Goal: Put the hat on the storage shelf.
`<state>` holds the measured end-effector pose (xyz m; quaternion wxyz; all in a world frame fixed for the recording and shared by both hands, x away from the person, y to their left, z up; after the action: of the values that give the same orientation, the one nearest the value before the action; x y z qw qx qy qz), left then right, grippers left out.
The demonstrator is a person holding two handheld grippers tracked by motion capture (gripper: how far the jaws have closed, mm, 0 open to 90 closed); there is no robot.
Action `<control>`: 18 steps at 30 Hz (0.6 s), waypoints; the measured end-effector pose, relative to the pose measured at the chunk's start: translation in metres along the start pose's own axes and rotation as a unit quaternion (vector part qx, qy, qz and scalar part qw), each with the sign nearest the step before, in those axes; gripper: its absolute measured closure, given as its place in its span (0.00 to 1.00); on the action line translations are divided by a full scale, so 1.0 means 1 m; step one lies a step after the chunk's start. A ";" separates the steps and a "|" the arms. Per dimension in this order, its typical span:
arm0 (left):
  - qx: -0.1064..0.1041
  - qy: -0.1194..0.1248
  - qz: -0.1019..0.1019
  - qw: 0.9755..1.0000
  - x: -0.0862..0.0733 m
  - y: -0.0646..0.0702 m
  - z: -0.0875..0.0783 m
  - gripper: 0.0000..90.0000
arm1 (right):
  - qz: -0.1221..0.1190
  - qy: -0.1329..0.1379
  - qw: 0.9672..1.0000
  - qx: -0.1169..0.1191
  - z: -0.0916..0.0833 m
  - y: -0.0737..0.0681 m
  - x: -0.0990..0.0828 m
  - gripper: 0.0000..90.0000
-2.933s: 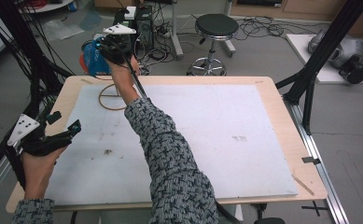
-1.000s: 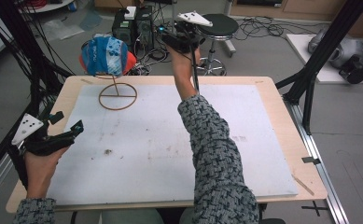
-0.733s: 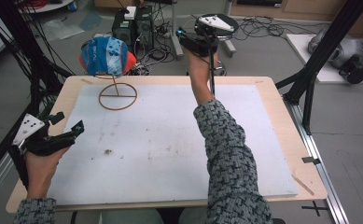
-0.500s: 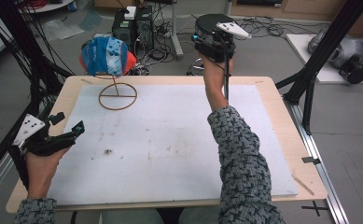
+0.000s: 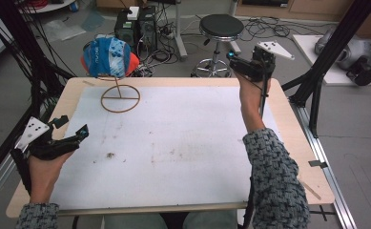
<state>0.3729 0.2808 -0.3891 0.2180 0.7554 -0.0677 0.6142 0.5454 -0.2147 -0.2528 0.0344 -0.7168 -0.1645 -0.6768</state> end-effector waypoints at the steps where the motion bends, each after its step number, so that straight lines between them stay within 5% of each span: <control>1: -0.001 0.000 0.000 1.000 0.000 0.001 0.000 0.21 | -0.001 -0.009 1.000 0.000 -0.005 0.004 -0.004 0.14; 12: 0.004 -0.004 0.000 1.000 -0.003 -0.001 0.001 0.21 | -0.018 -0.002 1.000 -0.010 -0.058 0.024 -0.037 0.14; 18: 0.006 -0.004 0.000 1.000 -0.003 -0.002 0.001 0.21 | -0.006 -0.007 1.000 -0.018 -0.079 0.033 -0.061 0.13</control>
<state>0.3735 0.2821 -0.3931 0.2132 0.7595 -0.0644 0.6112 0.4774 -0.2786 -0.3011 0.0167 -0.7210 -0.1570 -0.6747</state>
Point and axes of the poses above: each handheld gripper's, and its own axes: z roughly forward along the jaws, x roughly out of its top, y roughly to its right, the point moved 9 cm from there along z, roughly forward along the jaws, and after that the axes turned 14 degrees about -z, right-handed, at the moved point
